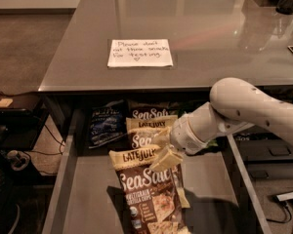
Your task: Pick brown chip bag from top drawer and place on counter
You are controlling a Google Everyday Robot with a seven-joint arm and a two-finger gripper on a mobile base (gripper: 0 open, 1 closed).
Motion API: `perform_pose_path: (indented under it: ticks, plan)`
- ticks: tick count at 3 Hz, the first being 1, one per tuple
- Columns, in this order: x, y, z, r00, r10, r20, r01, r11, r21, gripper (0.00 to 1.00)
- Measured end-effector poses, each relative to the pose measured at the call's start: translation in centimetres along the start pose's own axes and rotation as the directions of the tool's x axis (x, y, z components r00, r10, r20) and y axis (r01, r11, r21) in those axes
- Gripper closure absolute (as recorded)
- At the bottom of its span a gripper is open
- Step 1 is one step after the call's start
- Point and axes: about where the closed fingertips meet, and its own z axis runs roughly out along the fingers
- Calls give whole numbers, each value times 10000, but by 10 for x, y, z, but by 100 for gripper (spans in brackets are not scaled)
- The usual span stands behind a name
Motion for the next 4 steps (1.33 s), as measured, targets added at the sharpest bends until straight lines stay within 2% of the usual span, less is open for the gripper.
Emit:
perform_pose_path:
  ticks: [2, 3, 4]
  plan:
    - [-20, 8, -25, 9978, -90, 660, 64, 9992, 404, 88]
    - [-37, 14, -60, 9875, -301, 1549, 127, 9936, 1120, 100]
    - [-54, 26, -107, 9716, -632, 2280, 184, 9809, 1934, 100]
